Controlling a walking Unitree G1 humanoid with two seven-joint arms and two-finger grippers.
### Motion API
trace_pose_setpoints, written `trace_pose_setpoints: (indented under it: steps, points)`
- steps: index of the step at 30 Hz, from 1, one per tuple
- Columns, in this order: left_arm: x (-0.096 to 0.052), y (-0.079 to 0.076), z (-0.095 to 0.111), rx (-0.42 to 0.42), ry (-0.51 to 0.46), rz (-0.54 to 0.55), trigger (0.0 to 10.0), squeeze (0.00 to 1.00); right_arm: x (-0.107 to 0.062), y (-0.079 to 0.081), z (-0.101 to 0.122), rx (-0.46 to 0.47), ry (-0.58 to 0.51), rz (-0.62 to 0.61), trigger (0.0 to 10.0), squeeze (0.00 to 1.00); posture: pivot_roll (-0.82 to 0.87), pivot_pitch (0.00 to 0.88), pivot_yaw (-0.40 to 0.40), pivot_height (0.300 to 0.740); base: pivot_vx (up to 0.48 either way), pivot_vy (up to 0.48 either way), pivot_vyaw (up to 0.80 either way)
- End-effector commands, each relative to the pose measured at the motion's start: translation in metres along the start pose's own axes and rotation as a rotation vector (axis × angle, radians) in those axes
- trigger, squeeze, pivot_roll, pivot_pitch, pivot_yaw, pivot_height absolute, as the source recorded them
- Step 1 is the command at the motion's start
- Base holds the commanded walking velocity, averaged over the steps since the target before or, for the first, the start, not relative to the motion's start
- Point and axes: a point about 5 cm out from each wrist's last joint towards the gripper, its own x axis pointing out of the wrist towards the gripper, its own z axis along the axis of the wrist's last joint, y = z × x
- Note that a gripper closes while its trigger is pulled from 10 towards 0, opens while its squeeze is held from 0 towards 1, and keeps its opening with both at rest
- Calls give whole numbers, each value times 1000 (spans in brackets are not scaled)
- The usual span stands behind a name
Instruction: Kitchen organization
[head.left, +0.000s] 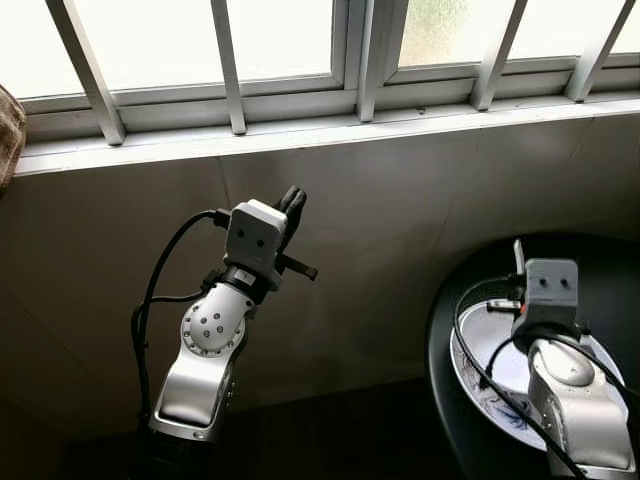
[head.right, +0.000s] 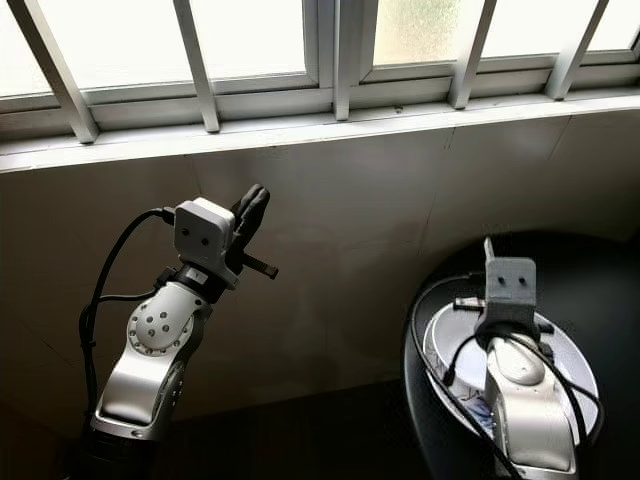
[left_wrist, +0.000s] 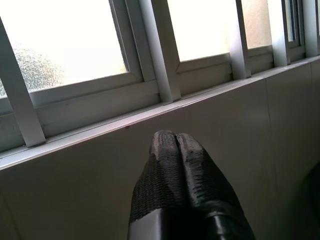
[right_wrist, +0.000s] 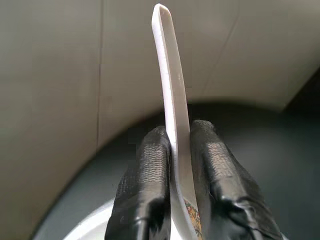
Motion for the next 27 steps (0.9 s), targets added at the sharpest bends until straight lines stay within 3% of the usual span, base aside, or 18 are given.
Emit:
trace_pose_setpoints:
  steps: [1, 7, 9, 14, 27]
  points:
    - [0, -2, -2, 7, 9, -13, 10000, 0, -2, 4, 14, -8, -87, -5, 0, 0, 71, 0, -32, 740, 0, 0, 0]
    - [0, -1, -2, 6, 10, -11, 10000, 0, -10, 17, 24, -45, -190, 30, 0, 0, 71, 0, -32, 740, 0, 0, 0]
    - [1, -2, -1, 4, 10, -14, 10000, 0, -12, 19, 27, -109, -219, 22, 0, 0, 71, 0, -29, 740, 0, 0, 797]
    - [2, -1, -1, -9, 12, -10, 10000, 0, -13, 26, 30, -142, -246, 45, 0, 0, 73, 0, -29, 740, 0, 0, 800]
    - [3, -3, 3, -39, -10, -18, 10000, 0, -16, 37, 36, -135, -300, 80, 0, 0, 74, 0, -30, 740, 0, 0, 800]
